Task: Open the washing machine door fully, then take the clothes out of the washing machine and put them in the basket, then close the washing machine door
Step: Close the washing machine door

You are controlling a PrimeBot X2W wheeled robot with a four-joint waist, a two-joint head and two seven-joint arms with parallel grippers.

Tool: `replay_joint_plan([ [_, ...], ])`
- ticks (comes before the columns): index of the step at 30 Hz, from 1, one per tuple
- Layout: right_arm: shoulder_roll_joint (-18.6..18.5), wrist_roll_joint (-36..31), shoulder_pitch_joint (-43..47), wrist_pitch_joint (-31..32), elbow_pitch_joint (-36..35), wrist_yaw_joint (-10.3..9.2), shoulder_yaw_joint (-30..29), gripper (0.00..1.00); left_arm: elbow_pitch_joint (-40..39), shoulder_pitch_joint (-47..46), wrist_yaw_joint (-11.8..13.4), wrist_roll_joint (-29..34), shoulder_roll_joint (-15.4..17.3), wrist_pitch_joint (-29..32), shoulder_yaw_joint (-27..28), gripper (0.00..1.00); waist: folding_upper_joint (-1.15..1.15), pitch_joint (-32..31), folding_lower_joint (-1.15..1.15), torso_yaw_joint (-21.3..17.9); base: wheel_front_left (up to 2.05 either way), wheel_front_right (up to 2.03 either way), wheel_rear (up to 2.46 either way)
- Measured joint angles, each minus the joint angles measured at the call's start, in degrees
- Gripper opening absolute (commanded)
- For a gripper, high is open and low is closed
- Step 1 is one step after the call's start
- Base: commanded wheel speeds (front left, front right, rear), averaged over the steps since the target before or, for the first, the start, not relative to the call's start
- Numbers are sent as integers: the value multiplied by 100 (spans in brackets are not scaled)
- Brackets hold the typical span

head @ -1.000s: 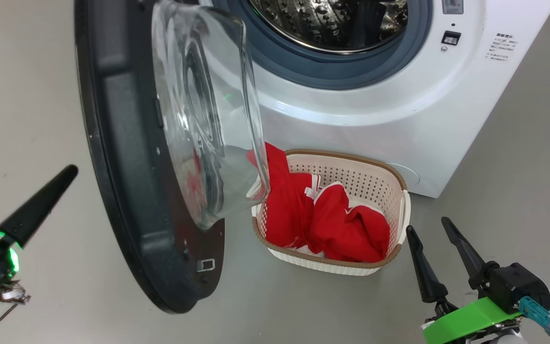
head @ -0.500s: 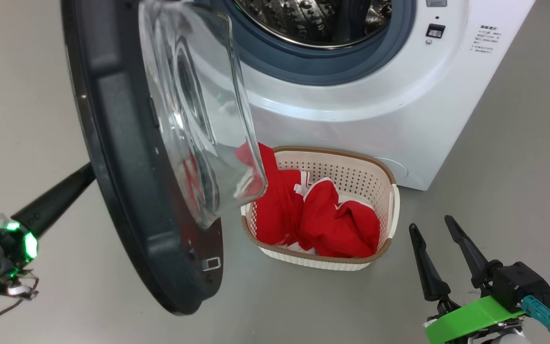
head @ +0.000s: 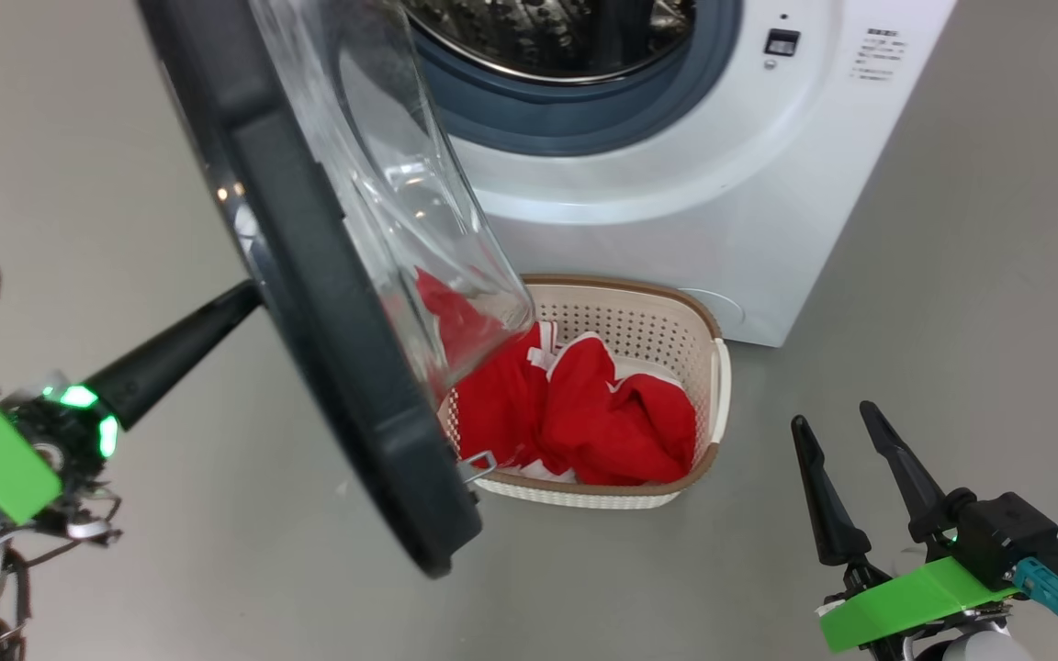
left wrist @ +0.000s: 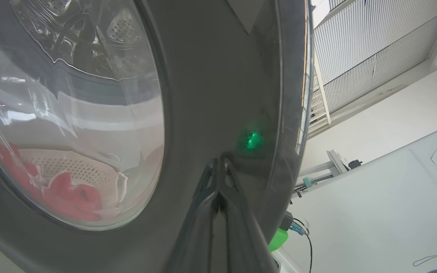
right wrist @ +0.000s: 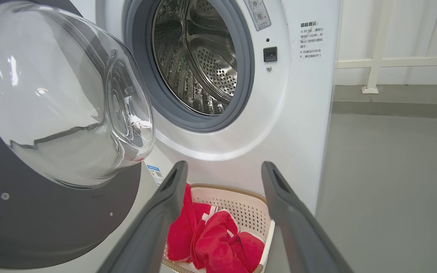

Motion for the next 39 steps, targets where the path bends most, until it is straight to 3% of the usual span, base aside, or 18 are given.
replay_joint_plan([
  [9, 0, 123, -55, 0, -31, 0, -2, 100, -46, -383, 0, 392, -92, -68, -282, 0, 0, 99, 0, -343, 0, 0, 0],
  [21, 0, 224, -300, 0, -87, 0, 18, 100, 323, -1105, 0, 895, -62, -735, -881, 0, 0, 352, 0, -820, 0, 0, 0],
  [39, 1, 537, -644, 0, -147, 0, 31, 100, 1152, -2264, 0, 1191, 456, -1972, -1828, 0, 0, 862, 0, -1516, 0, 0, 0],
])
